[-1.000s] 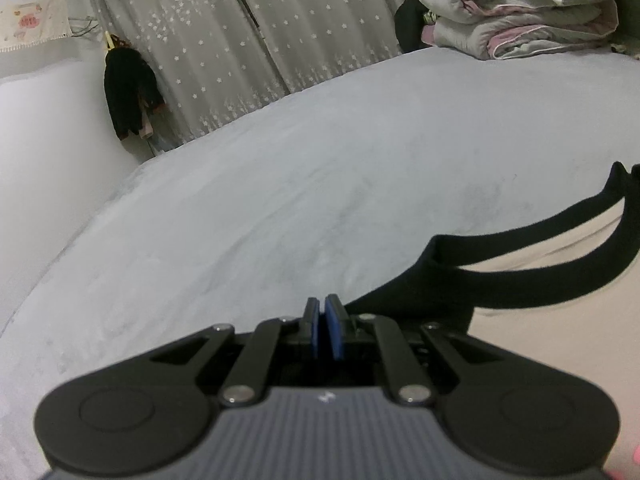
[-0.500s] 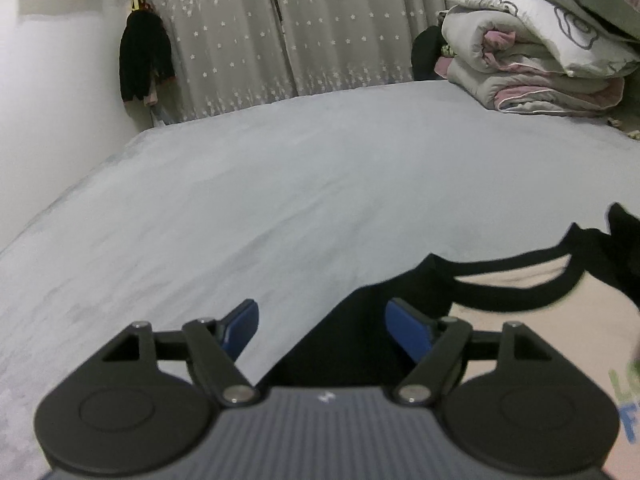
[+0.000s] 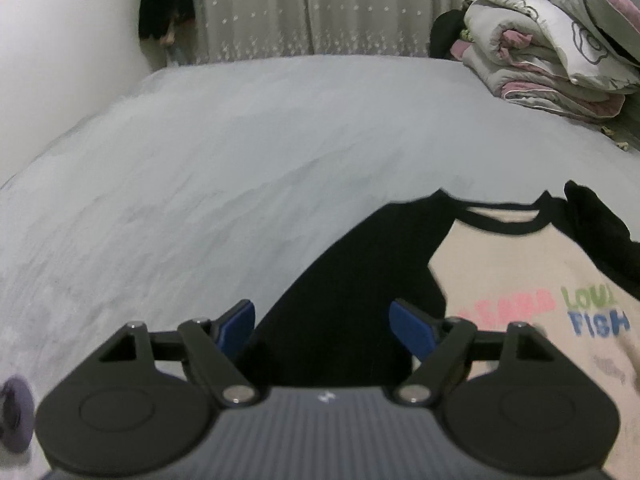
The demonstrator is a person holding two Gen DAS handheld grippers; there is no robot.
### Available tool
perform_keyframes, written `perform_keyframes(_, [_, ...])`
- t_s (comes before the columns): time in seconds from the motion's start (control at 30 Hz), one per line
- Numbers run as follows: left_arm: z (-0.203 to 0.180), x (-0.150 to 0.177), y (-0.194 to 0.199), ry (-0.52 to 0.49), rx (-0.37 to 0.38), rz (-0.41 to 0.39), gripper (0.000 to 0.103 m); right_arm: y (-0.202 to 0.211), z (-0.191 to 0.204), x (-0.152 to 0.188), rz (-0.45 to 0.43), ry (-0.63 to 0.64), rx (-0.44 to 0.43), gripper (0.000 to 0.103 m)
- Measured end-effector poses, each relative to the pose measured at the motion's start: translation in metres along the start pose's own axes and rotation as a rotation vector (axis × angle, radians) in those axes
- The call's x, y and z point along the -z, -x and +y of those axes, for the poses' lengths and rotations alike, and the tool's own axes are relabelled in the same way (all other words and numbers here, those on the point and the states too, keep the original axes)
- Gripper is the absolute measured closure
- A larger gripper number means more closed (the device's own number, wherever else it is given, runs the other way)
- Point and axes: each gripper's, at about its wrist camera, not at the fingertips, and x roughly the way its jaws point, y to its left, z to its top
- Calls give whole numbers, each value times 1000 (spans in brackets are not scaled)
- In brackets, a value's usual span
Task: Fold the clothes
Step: 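Lower the shirt onto the bed and open both tools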
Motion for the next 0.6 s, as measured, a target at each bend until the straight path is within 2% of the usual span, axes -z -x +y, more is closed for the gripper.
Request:
perform_keyframes(0.3, [43,50,36,93,6,75,22,42,-38,28,38,-132,-34,53])
perform_keyframes(0.43, [48,76,38,50,-27,77,22,49,-52,50,72,-160,-41,53])
perform_keyframes(0.57, [44,82,40,-16,-30,98,22,40,-69,62,245,-266,-44,53])
perform_keyframes(0.6, [43,82,41,-29,-28,98,22,41,-72,63,243,-274,-60,53])
